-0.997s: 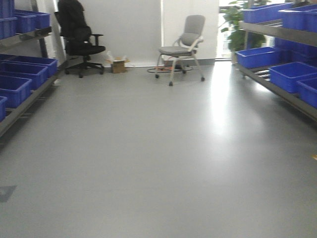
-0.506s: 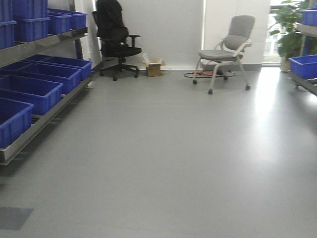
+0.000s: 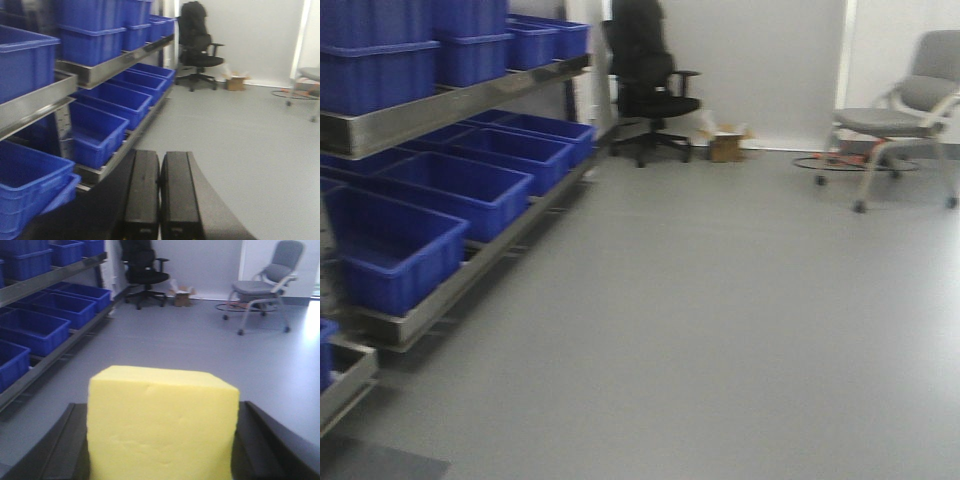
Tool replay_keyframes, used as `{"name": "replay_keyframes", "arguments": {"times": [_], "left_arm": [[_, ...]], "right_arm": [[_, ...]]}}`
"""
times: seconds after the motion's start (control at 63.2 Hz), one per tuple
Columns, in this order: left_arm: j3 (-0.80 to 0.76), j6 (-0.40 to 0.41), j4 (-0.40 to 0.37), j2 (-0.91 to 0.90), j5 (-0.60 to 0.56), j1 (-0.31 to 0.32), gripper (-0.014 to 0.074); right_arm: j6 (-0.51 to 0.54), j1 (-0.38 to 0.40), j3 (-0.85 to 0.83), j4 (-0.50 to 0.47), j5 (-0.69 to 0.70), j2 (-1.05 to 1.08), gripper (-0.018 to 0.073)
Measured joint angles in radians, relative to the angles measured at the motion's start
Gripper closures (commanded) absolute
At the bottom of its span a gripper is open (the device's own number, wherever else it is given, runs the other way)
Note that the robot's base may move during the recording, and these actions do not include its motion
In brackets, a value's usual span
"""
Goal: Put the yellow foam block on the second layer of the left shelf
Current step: 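Drive the base to the shelf of blue bins holding the cube, then stop the base facing the blue bins on the shelf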
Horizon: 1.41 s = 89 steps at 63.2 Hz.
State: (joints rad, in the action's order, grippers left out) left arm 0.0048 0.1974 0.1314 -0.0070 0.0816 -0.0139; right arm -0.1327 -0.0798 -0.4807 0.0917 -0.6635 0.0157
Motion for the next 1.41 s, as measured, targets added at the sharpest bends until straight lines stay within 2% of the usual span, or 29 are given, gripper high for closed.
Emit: {"name": "replay_keyframes", "arguments": {"times": [1.408], "left_arm": [[0.000,0.000,0.000,0.000,0.000,0.000,0.0460]], "right_arm": [[0.000,0.000,0.000,0.000,0.000,0.000,0.0270]]}}
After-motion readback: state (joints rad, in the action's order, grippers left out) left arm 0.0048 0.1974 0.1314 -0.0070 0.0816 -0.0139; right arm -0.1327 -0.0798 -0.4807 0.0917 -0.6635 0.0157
